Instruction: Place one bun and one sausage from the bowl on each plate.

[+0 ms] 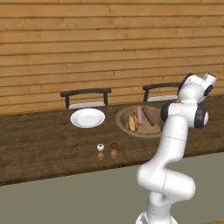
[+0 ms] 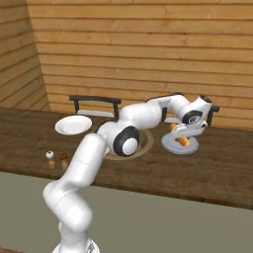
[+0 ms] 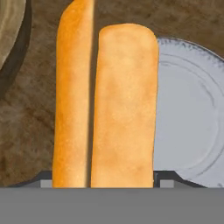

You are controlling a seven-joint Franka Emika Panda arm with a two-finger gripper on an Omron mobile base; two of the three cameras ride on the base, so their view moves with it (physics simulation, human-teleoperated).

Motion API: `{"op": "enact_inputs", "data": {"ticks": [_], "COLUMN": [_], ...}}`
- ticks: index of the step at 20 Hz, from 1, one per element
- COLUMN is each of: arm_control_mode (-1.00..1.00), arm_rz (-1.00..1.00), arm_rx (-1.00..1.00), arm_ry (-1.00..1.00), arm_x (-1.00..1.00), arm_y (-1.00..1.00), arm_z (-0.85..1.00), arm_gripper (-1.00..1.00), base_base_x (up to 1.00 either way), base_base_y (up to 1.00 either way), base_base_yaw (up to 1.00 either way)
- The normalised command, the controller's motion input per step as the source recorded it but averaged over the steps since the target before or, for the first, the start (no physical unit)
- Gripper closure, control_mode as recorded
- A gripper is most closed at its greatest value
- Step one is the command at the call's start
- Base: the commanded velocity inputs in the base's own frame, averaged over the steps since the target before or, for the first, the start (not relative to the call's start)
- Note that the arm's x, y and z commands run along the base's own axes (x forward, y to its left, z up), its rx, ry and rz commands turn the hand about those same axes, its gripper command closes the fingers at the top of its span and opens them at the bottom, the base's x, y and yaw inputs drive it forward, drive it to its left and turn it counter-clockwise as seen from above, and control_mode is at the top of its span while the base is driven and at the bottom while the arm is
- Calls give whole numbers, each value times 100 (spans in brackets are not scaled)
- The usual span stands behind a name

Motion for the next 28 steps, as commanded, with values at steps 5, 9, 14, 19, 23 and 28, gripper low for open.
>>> {"op": "enact_inputs", "data": {"ticks": [5, 9, 14, 19, 23, 28], "arm_control_mode": [-100, -100, -100, -100, -100, -100], "arm_rz": [0, 0, -1, -3, -1, 0], "arm_rx": [0, 0, 0, 0, 0, 0], "arm_ry": [-9, -3, -3, -1, 0, 0], "arm_x": [49, 36, 4, 33, 26, 0], "arm_y": [-1, -14, -36, -17, 0, 0], "arm_z": [-19, -10, -11, -15, -5, 1], "arm_gripper": [100, 100, 100, 100, -100, -100], "base_base_x": [0, 0, 0, 0, 0, 0], "base_base_y": [0, 0, 0, 0, 0, 0], "base_base_yaw": [0, 0, 0, 0, 0, 0]}}
